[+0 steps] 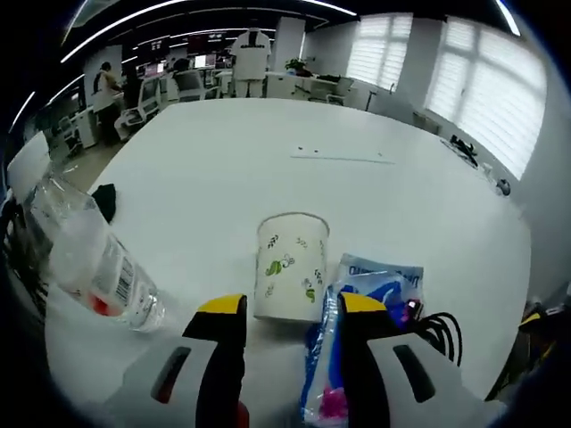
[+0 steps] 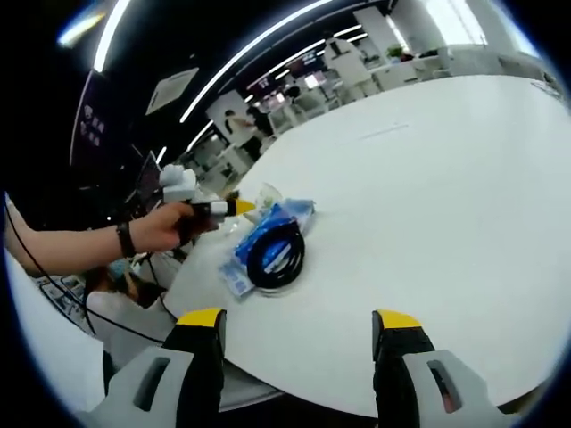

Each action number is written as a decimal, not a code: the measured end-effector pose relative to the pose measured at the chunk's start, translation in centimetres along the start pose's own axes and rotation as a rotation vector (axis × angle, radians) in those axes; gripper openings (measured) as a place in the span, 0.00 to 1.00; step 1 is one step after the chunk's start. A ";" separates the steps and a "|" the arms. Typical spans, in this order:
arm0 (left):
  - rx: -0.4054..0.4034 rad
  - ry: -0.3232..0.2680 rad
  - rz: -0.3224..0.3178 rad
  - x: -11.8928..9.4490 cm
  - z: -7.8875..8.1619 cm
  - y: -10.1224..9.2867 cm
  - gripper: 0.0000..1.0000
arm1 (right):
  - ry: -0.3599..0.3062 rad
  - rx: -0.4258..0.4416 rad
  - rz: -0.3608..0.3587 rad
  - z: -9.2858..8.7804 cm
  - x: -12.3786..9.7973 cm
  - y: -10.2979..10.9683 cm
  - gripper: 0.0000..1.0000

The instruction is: Arrange the tabletop items into an orderly group along one side of the table until the central work area is clear of visible clutter.

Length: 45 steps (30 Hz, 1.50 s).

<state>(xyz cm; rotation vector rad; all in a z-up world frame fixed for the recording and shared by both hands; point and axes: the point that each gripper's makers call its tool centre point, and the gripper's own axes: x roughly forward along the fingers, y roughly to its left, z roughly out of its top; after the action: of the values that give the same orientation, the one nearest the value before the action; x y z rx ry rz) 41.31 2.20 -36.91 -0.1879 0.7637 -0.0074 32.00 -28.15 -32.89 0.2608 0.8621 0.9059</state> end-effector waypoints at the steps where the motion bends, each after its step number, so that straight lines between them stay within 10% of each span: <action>1: -0.001 0.004 -0.001 0.2 -0.2 -0.1 0.40 | 0.001 0.005 -0.001 -0.1 -0.1 0.0 0.67; 20: -0.081 0.077 -0.052 4.2 -1.0 1.3 0.38 | 0.029 0.018 -0.023 -0.9 -0.2 -0.1 0.67; 45: -0.196 -0.015 -0.043 -2.6 -4.6 2.0 0.37 | 0.043 -0.009 0.018 -1.6 1.7 2.9 0.67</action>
<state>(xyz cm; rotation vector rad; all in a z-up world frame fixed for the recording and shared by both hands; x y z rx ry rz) 36.16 3.63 -38.76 -0.3898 0.7452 0.0284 29.67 -25.34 -33.30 0.2424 0.8961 0.9346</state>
